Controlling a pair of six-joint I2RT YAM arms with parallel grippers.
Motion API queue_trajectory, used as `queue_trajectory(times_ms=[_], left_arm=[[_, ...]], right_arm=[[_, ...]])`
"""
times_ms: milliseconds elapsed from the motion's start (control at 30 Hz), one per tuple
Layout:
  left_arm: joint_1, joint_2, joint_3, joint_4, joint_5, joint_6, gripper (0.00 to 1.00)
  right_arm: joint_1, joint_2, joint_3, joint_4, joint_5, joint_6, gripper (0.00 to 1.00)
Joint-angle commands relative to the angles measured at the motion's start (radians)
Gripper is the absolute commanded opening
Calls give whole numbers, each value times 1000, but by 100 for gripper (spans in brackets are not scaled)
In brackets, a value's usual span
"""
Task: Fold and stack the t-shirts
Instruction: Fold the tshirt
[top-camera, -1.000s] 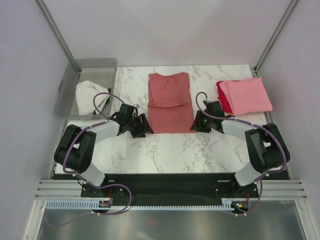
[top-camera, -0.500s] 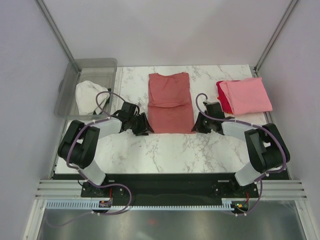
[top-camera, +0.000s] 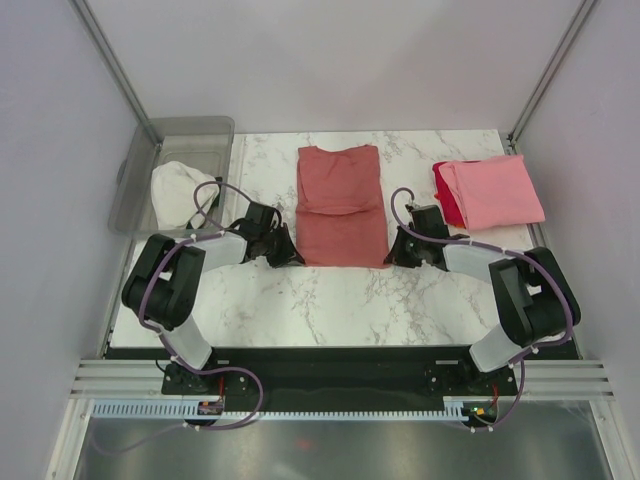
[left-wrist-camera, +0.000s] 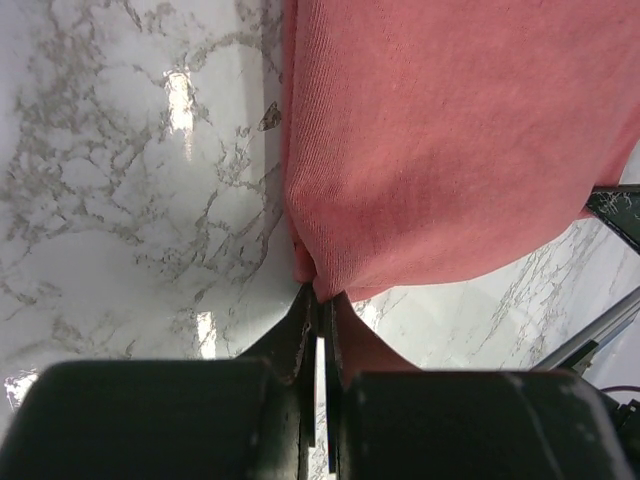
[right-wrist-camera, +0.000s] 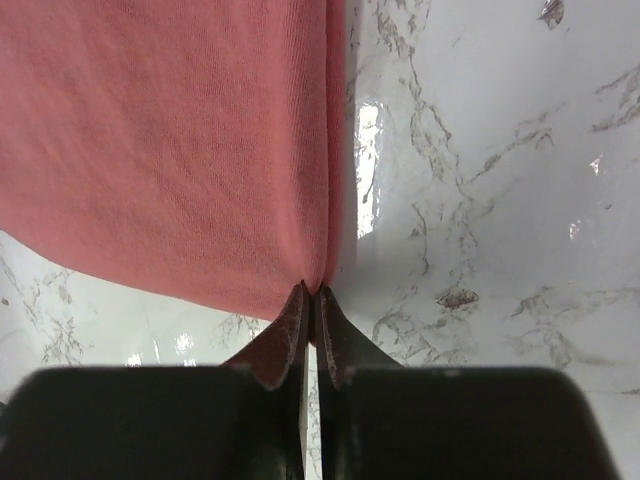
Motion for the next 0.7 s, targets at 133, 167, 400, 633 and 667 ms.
queue_trajectory(times_ms=[133,167,400,633,667], left_arm=[[-7,-103,-49,-55,-21,43,2],[-7,-128,-54,-65,-16,45,2],[-37,-366,-135,-176,25,50,2],[-48,-624,-169,-315,60,33,2],[-47,-645,-163,-332,69,31,2]], right_arm=[[12,-130,-19,-72,-6,-24,0],[12,-149,-21,-82,-10,-25,0],[32,-342,-62,-192,-59,-18,0],[59,-548,-85,-313,-75,11,0],[59,-589,-78,-332,-73,11,0]])
